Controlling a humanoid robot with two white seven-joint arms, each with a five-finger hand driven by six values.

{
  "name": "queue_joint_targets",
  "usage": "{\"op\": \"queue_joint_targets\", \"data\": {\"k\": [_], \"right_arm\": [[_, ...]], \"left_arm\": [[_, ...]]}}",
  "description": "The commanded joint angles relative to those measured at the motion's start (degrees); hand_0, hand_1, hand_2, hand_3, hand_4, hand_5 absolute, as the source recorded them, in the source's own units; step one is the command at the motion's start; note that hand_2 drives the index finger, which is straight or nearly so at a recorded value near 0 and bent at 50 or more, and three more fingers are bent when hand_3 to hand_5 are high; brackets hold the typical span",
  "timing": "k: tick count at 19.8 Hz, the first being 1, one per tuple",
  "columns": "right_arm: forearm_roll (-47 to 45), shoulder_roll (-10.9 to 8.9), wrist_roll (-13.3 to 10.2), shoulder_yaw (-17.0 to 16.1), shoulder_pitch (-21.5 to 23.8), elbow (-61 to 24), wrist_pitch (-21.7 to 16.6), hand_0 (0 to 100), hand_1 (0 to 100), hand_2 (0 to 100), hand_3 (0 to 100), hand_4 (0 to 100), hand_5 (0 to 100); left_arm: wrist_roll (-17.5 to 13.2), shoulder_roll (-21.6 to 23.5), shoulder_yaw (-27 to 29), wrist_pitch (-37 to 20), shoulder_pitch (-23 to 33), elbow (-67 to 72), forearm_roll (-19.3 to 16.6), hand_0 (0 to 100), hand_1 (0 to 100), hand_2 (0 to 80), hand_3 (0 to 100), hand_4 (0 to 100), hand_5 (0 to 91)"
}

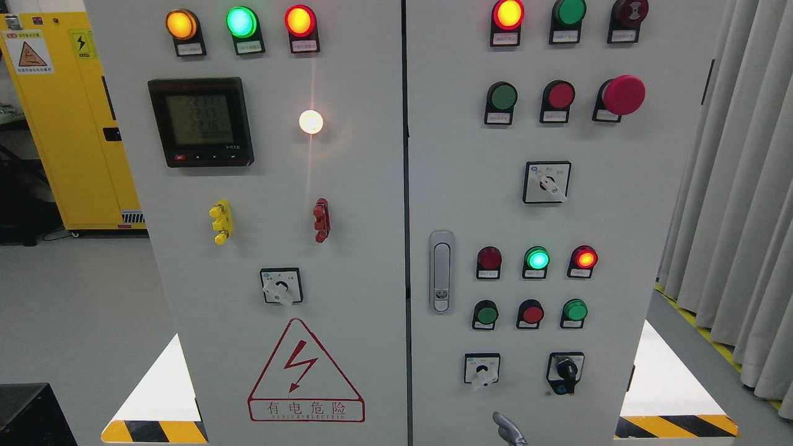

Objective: Press green start button

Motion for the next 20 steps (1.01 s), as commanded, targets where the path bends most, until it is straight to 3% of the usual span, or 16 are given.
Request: {"op": "queue_joint_targets", "data": {"k": [1,6,8,10,11,12,13,14,15,16,17,20], "right_arm": [[10.4,-0.32,0.7,-2.3,-1.2,-0.6,-0.1,40,59,0,7,10,5],[31.2,-0.24,-0.2,-5.5,-3.5,-0.5,-1.3,45,74,0,10,12,10],[40.7,-0.06,-2.1,-6.6,-3.6,-0.7,-2.8,48,76,0,13,15,15],[47.8,0.11,-4.0,-7.2,-4.7,-0.9,-3.3,50,79,0,24,29,24],[50.0,0.11,-4.3,-7.5,-5.5,-0.9,-3.3,49,83,0,39,48,38],[51.5,0.11,-4.4,-7.8,-6.3,-0.8,-3.2,51,85,0,52,63,60],[52.7,0.03,-4.4,-8.0,-7.2,-0.8,-3.1,52,86,0,52,63,60],[53.6,0.03,-4.5,-8.0,-7.9,-0.6,-3.0,52,88,0,60,73,73],[54.5,0.03,-4.5,-8.0,-8.4,-0.5,-2.9,56,93,0,80,89,90],[55.1,-0.06,-4.4,-8.0,-9.1,-0.4,-2.9,59,93,0,83,91,91],[55.8,-0.15,-4.4,-8.0,-10.0,-0.2,-2.8,61,95,0,87,96,99],[57.4,-0.15,-4.3,-8.0,-12.3,0.7,-2.6,62,96,0,92,99,100]], "left_arm": [[0.0,0.0,0.0,0.0,0.0,0.0,0.0,12,56,0.0,0,0,0.0],[0.0,0.0,0.0,0.0,0.0,0.0,0.0,12,56,0.0,0,0,0.0],[0.0,0.0,0.0,0.0,0.0,0.0,0.0,12,56,0.0,0,0,0.0],[0.0,0.0,0.0,0.0,0.0,0.0,0.0,12,56,0.0,0,0,0.0],[0.0,0.0,0.0,0.0,0.0,0.0,0.0,12,56,0.0,0,0,0.0],[0.0,0.0,0.0,0.0,0.0,0.0,0.0,12,56,0.0,0,0,0.0],[0.0,0.0,0.0,0.0,0.0,0.0,0.0,12,56,0.0,0,0,0.0],[0.0,0.0,0.0,0.0,0.0,0.0,0.0,12,56,0.0,0,0,0.0],[0.0,0.0,0.0,0.0,0.1,0.0,0.0,12,56,0.0,0,0,0.0],[0.0,0.0,0.0,0.0,0.0,0.0,0.0,12,56,0.0,0,0,0.0],[0.0,0.0,0.0,0.0,0.0,0.0,0.0,12,56,0.0,0,0,0.0],[0.0,0.0,0.0,0.0,0.0,0.0,0.0,12,56,0.0,0,0,0.0]]}}
